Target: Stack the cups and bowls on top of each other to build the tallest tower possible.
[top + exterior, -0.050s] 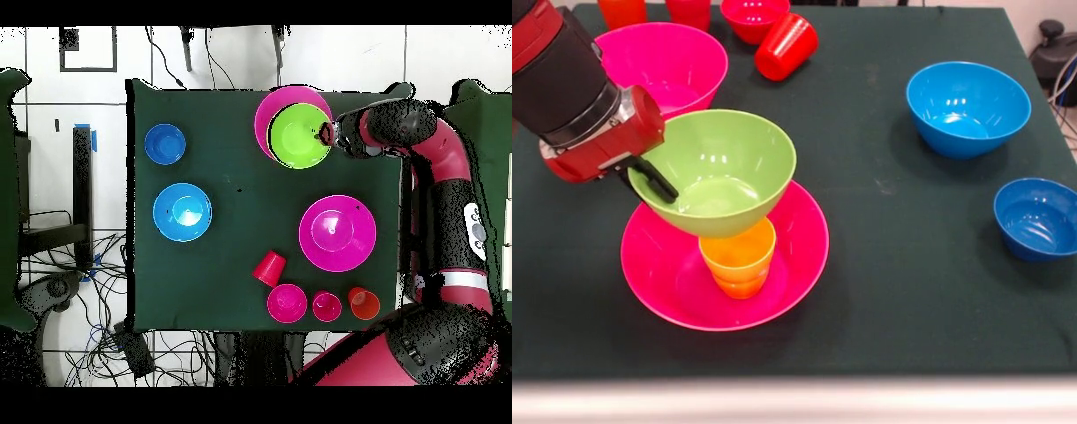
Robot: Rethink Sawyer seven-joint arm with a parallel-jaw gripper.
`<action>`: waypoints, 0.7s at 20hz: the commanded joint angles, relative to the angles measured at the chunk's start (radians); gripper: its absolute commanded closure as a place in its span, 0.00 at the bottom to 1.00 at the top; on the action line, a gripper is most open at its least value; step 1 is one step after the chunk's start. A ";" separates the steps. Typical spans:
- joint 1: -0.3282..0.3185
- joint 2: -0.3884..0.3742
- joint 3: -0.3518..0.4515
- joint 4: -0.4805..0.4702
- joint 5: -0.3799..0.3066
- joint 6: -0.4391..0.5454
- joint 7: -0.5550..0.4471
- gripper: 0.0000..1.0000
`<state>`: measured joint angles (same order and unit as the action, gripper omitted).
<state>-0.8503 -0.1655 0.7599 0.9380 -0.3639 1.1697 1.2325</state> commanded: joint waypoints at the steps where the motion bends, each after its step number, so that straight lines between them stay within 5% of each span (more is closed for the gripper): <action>1: 0.065 -0.020 0.016 -0.009 -0.046 0.054 -0.263 1.00; 8: 0.078 -0.026 0.015 -0.003 -0.039 0.045 -0.243 1.00; 14: 0.119 0.004 0.033 -0.146 -0.055 0.114 -0.318 1.00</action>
<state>-0.7865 -0.1632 0.7601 0.9081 -0.3674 1.1743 1.2325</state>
